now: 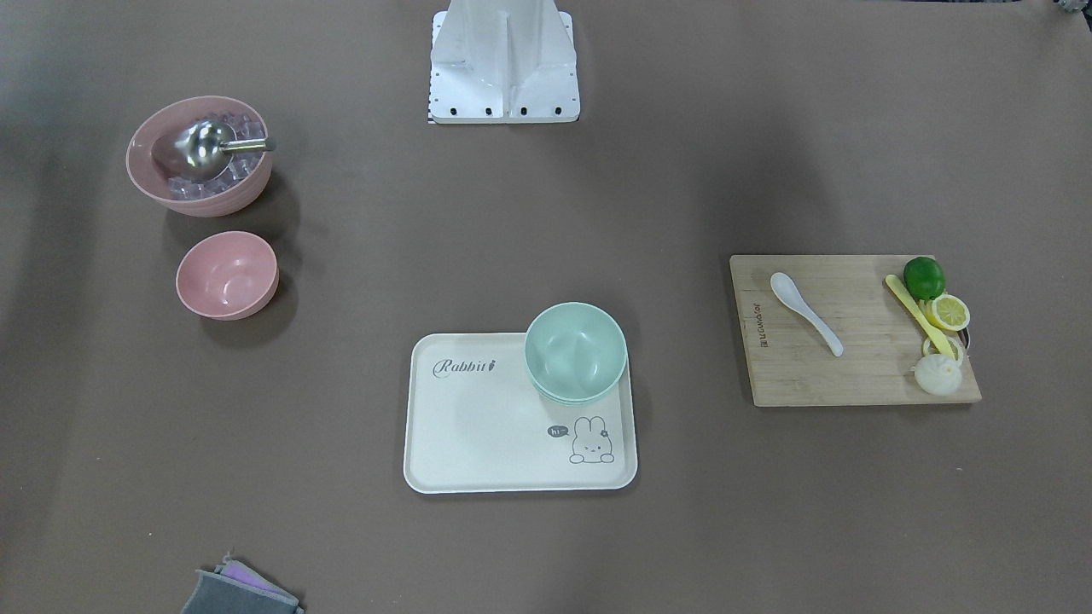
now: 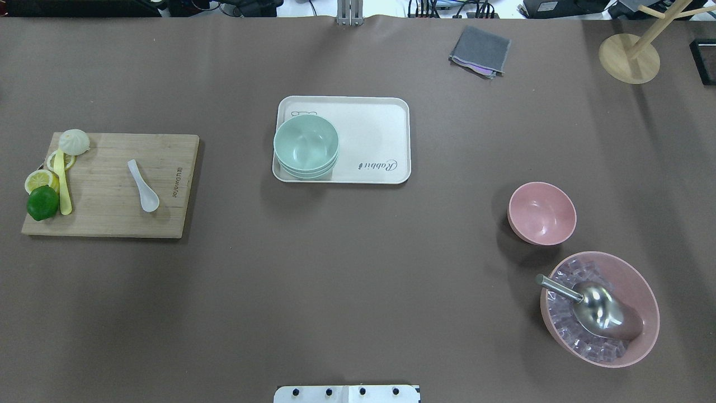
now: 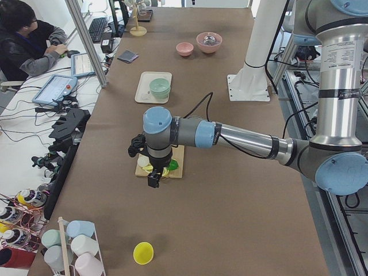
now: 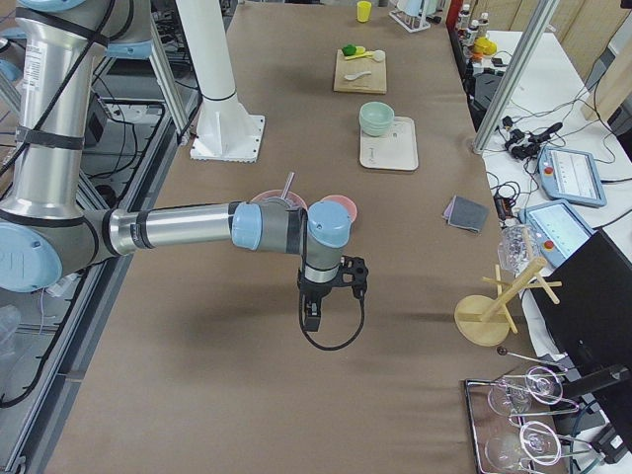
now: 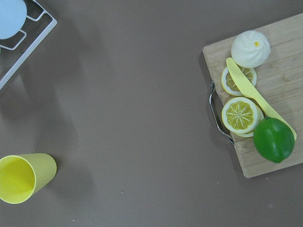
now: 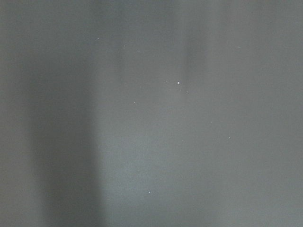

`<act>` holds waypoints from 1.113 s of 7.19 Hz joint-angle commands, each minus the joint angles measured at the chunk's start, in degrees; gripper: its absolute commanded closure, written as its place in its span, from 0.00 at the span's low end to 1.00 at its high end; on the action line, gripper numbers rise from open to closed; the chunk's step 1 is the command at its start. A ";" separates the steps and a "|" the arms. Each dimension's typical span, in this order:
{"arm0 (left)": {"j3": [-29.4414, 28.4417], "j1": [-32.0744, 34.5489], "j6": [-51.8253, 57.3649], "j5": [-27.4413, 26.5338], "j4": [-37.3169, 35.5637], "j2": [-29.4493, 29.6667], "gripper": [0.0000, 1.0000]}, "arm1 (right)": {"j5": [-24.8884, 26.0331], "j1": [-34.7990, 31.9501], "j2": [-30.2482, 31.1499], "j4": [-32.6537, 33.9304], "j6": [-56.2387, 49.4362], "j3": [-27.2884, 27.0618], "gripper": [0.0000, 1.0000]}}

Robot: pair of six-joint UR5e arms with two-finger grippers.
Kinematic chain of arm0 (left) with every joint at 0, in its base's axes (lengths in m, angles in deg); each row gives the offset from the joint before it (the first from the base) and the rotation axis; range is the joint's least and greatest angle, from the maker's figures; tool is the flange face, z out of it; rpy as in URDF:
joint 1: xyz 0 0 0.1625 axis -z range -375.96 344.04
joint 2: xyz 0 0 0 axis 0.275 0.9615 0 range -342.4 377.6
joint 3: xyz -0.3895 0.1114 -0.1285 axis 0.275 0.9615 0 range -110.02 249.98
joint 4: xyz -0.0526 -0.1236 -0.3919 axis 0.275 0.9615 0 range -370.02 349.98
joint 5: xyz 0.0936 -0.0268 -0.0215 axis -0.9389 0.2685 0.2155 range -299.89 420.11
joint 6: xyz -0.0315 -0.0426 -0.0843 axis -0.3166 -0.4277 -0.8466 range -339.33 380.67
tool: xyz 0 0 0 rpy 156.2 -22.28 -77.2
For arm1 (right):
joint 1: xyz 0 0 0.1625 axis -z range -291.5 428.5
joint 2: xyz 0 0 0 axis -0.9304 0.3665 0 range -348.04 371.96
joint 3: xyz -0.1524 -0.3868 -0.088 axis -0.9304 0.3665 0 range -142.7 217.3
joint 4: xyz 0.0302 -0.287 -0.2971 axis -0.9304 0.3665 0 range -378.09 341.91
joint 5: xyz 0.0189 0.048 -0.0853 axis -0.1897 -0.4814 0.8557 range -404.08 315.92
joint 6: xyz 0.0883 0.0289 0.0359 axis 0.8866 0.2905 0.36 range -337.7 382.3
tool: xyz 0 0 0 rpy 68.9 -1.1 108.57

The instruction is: Stack pink bowl on green and place spoon

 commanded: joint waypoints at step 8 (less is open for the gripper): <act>0.45 -0.16 -0.09 0.13 0.79 4.55 0.01 | -0.22 1.58 -3.10 -0.70 0.10 -2.34 0.00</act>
